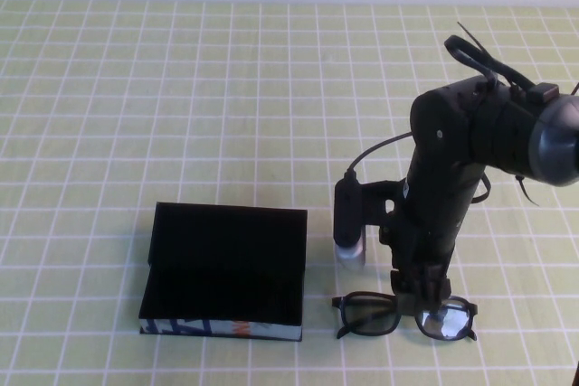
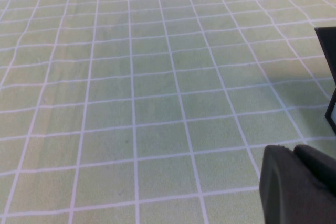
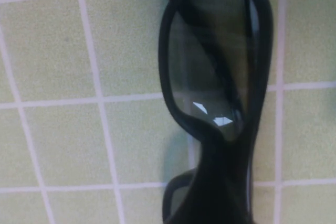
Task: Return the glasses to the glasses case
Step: Pick up the glasses from the table
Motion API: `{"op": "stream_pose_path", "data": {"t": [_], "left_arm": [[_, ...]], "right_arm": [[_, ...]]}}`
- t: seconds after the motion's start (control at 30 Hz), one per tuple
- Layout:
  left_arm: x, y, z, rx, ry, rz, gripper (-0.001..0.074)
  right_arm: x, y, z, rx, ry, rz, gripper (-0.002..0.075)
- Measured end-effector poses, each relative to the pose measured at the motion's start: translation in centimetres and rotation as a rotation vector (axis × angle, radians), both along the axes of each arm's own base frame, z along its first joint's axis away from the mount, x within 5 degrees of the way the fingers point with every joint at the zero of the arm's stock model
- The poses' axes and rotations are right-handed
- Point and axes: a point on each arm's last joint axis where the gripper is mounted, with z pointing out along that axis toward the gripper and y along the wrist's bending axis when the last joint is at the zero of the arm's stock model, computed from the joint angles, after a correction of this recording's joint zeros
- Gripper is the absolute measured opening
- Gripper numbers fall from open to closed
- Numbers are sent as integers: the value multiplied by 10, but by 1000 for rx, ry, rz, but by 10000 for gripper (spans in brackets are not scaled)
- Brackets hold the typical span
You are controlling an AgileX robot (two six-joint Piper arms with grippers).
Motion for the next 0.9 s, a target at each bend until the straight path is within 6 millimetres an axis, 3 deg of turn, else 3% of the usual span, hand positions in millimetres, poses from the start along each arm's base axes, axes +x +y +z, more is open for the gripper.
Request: {"op": "stream_pose_path", "data": {"t": [0.47,0.73,0.9], "left_arm": [[0,0,0,0,0,0,-3],[0,0,0,0,0,0,-3],[0,0,0,0,0,0,-3]], "right_arm": [[10,4,-22,-32,15,38,454],[10,4,-22,-36,13,40,374],[10,4,-23,-40,21,41,362]]}}
